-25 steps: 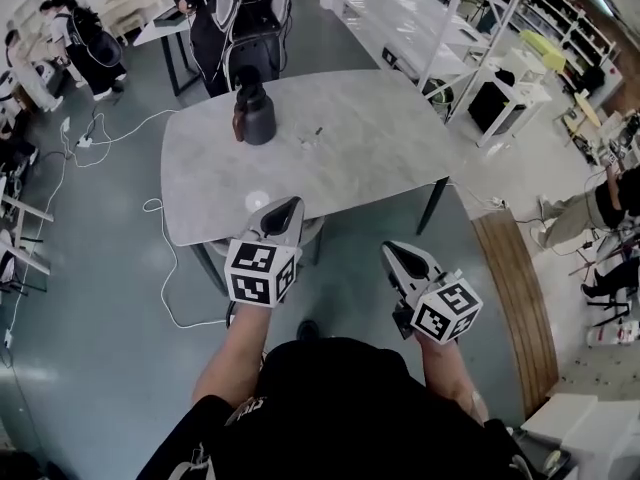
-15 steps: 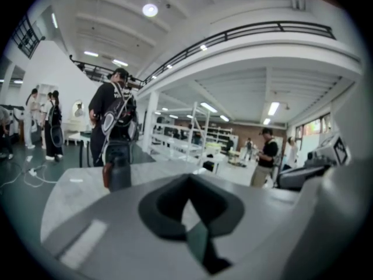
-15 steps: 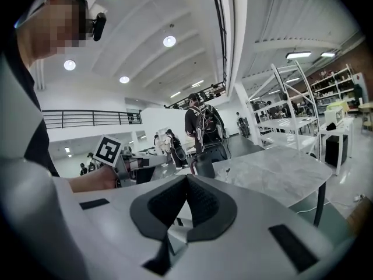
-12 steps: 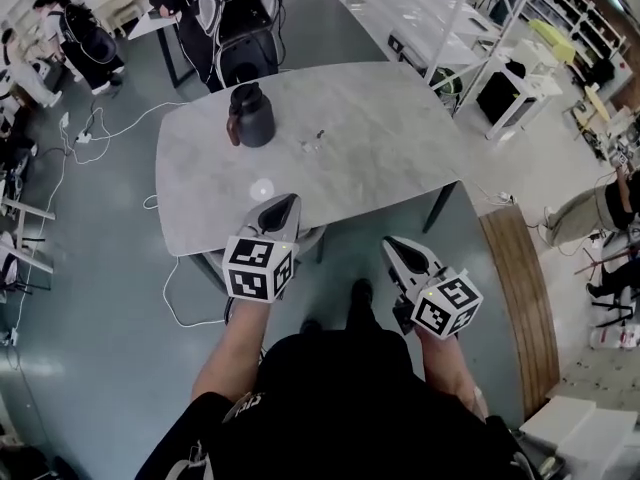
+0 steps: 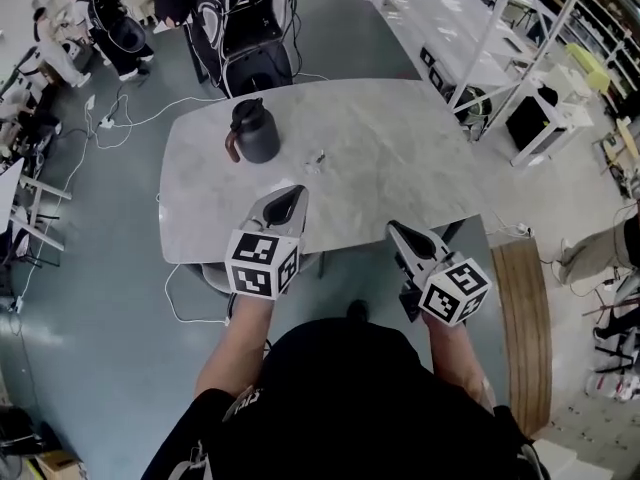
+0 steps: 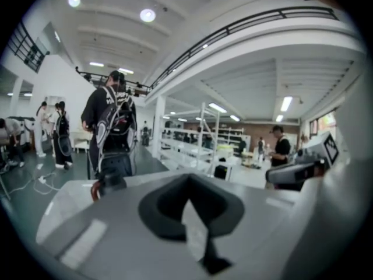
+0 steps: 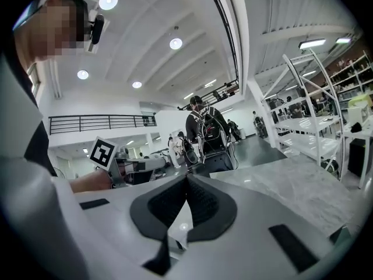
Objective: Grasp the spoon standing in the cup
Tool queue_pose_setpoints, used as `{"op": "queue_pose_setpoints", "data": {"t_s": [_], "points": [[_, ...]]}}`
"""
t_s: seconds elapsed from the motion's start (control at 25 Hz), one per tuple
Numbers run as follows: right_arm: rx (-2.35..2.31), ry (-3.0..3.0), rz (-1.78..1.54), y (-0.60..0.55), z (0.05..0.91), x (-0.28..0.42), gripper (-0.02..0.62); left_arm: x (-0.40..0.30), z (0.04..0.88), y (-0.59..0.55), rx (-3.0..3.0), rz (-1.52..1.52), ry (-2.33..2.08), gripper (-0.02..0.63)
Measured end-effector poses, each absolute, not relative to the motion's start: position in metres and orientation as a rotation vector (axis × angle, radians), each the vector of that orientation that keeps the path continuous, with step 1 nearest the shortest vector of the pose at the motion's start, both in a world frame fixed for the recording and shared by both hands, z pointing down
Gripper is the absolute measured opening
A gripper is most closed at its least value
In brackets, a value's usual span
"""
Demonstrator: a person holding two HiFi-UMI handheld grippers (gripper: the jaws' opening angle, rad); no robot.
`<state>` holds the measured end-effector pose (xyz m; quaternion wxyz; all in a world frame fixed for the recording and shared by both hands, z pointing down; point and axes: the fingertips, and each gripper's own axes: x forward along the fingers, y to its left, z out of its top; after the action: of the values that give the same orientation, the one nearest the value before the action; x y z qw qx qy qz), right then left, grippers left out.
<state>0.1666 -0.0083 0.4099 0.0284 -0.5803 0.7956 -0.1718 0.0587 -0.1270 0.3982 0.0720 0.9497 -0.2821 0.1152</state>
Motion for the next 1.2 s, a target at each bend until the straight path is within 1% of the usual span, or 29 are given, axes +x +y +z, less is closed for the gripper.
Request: {"op": "queue_pose_setpoints", "data": {"t_s": [0.16, 0.4, 0.56, 0.84, 1.08, 1.2], "points": [[-1.703, 2.527, -0.589, -0.018, 0.421, 0.182, -0.006, 0.065, 0.408, -0.13, 2.794, 0.368, -0.942, 0.009], [-1.601, 2.599, -0.684, -0.039, 0.441, 0.183, -0.006, 0.048, 0.426, -0.131, 2.699, 0.392, -1.057, 0.009], [-1.53, 2.645, -0.684, -0.054, 0.438, 0.164, -0.006, 0.034, 0.438, -0.145, 2.634, 0.368, -1.088, 0.009], [-1.548, 2.696, -0.736, -0.086, 0.446, 0.149, -0.006, 0.016, 0.44, -0.173, 2.618, 0.334, -1.095, 0.009], [-1.541, 2.691, -0.768, -0.107, 0.452, 0.111, -0.006, -0.009, 0.459, -0.19, 2.603, 0.39, -1.047, 0.009], [-1.518, 2.706, -0.795, -0.111, 0.464, 0.096, -0.006, -0.01, 0.47, -0.199, 2.596, 0.411, -1.024, 0.009]]}}
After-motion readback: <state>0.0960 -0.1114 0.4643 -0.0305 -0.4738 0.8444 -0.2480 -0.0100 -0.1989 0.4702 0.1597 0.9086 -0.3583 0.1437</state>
